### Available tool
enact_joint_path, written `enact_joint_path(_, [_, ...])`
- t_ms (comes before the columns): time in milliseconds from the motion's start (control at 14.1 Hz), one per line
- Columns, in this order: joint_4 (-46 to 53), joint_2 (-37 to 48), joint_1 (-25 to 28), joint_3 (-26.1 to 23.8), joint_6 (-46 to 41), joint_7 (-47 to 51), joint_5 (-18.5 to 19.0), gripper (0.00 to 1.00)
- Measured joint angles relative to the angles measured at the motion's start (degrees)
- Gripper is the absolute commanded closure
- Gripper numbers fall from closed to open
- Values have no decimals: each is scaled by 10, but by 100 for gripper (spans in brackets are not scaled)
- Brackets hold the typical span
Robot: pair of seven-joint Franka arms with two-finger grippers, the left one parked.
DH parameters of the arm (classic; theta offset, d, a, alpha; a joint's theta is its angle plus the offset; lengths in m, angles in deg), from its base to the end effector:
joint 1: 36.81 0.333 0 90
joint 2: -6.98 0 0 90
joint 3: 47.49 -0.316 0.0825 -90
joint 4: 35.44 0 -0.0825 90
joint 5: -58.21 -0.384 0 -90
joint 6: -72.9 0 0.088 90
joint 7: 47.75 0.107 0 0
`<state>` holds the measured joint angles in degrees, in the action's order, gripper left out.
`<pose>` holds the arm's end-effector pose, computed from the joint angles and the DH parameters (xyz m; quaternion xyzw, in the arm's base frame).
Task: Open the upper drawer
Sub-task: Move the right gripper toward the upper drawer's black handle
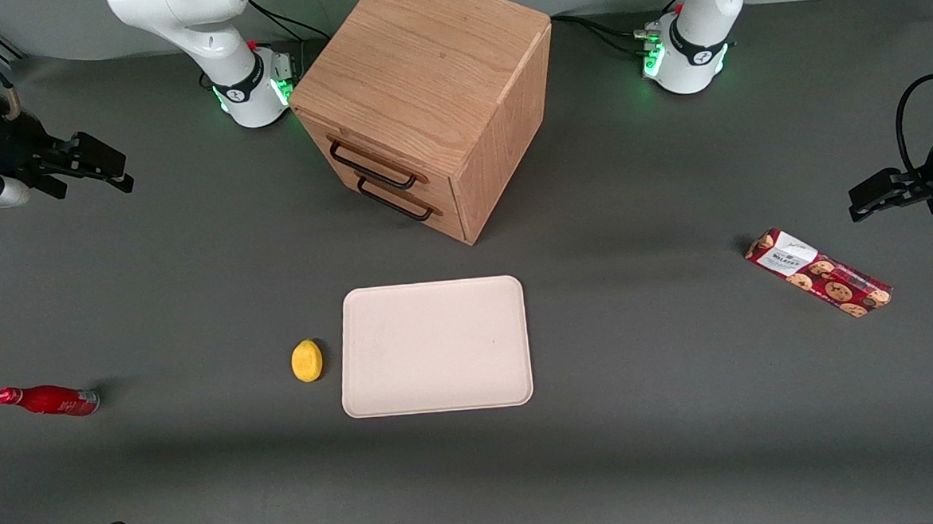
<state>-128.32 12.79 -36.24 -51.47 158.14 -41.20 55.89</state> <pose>0.5118 0.0474 0.6479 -0.9996 0.0163 0.0176 0.0151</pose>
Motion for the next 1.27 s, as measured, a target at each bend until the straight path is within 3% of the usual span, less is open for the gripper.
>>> enact_joint_path(496, [16, 0, 2, -5, -28, -39, -3, 0])
enact_joint_path(708, [35, 0, 5, -39, -54, -62, -41, 0])
enact_joint_path(920, [38, -4, 8, -60, -61, -166, -85, 0])
enact_joint_path(1274, [35, -76, 10, -147, -64, -243, -98, 0])
